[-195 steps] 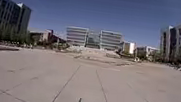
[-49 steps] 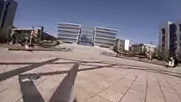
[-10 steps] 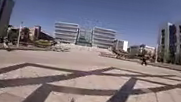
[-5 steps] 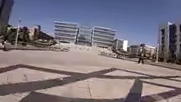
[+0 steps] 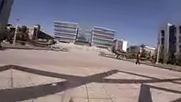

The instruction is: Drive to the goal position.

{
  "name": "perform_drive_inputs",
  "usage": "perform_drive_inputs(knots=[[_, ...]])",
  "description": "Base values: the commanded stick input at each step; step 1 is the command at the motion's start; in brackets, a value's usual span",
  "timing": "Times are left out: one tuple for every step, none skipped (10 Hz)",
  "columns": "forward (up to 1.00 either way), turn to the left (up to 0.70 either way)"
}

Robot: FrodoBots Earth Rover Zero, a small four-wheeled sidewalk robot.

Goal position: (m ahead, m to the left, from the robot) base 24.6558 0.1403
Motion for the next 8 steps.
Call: perform_drive_inputs(knots=[[0.7,-0.01],[0.7,-0.01],[0.7,-0.01],[0.7,-0.01],[0.7,-0.01],[0.7,-0.01],[0.7,-0.01],[0.7,-0.01]])
